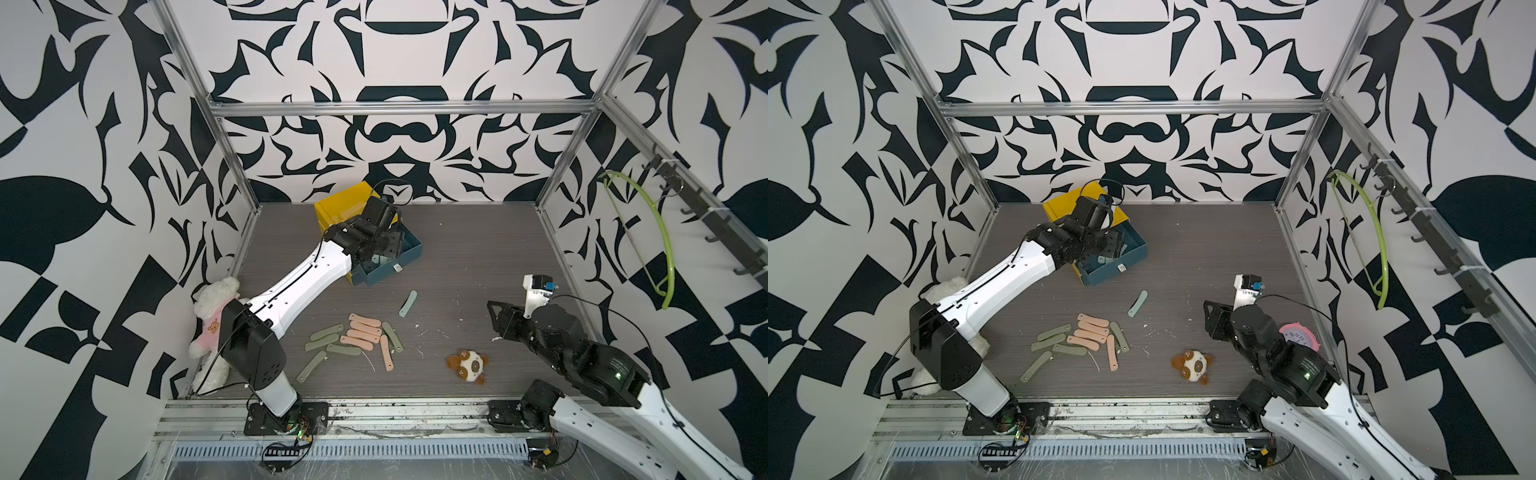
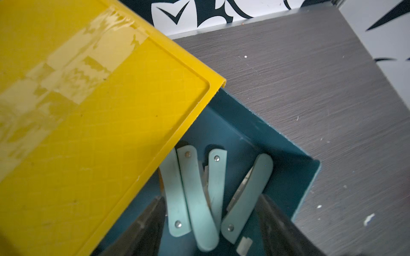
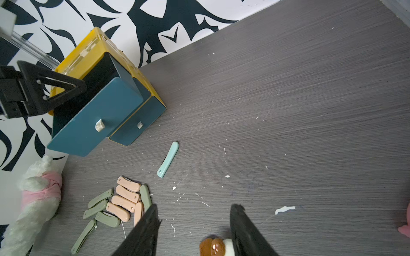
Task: Place the fruit knives into the drawer by color
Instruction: Place the fruit knife in the drawer, then pick up the fruit knife from the center of the board.
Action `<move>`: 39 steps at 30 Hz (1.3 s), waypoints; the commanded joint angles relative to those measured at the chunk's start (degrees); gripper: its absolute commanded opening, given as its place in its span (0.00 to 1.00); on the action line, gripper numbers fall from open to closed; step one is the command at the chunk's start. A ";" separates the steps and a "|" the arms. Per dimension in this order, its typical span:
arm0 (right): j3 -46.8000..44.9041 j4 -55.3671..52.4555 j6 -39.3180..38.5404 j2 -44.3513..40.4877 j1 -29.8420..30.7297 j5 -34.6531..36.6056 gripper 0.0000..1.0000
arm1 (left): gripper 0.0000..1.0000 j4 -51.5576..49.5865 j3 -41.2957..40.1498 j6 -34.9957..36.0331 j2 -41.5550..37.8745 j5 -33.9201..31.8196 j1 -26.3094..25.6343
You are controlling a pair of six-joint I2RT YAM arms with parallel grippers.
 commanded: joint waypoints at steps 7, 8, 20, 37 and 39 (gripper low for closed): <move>-0.38 5.62 1.54 5.02 0.15 -3.50 0.58 | 0.99 3.53 -3.17 -2.96 -11.62 4.22 0.22; -0.63 6.31 1.70 5.86 0.15 -3.94 0.58 | 0.99 4.02 -4.08 -3.39 -12.84 4.50 0.22; -5.23 23.95 5.50 25.57 2.21 -9.04 0.60 | 0.99 17.56 -31.11 -11.81 -37.66 4.32 -0.30; 3.96 43.93 8.56 62.28 7.86 3.85 0.62 | 0.99 22.18 -48.44 -16.48 -53.16 3.19 -0.31; 5.14 44.03 8.66 64.60 8.28 5.05 0.62 | 0.99 22.05 -49.05 -16.72 -53.93 3.56 -0.30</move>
